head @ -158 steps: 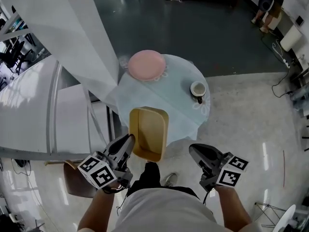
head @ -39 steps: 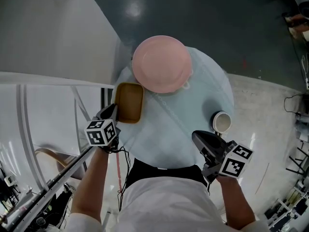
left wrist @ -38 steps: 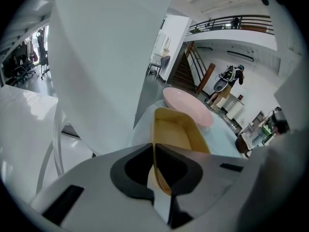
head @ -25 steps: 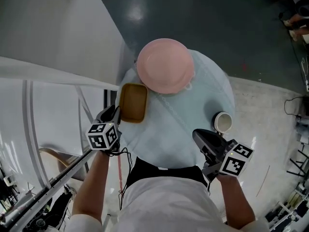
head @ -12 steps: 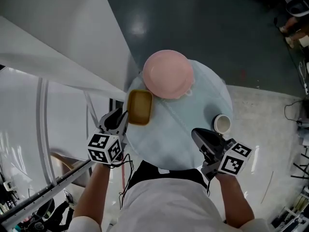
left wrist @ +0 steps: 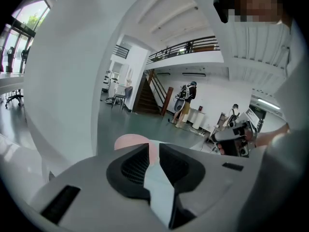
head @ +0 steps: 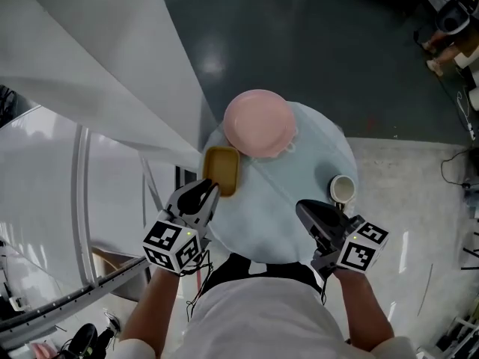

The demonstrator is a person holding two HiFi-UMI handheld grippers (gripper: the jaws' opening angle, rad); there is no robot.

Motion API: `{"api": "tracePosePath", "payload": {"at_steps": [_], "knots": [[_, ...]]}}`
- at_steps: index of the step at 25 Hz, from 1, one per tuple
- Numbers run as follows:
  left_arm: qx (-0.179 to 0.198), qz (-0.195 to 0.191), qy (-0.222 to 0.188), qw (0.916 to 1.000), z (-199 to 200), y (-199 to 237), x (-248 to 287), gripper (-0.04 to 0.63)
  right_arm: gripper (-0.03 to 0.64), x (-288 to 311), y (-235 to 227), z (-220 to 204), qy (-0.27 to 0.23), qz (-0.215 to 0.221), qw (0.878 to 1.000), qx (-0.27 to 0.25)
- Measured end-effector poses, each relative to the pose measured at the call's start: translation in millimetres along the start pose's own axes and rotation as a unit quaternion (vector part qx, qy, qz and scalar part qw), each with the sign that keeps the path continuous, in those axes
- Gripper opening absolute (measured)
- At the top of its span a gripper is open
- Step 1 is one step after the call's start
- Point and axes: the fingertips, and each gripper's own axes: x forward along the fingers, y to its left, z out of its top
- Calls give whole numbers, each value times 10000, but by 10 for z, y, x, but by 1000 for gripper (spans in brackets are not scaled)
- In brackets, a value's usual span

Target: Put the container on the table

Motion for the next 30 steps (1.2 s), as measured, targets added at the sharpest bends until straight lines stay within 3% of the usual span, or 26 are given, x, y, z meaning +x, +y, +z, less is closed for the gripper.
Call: {"api": "tracePosePath", "payload": {"at_steps": [11,30], "knots": [[287,-499,-214,9981,156,-449,-211,54,23,-169,306,4,-243,-85,9987,-439],[994,-935,-219,9904,264,-860,-338,28,23,-269,571,99,-457,-82,9951,-868]]}}
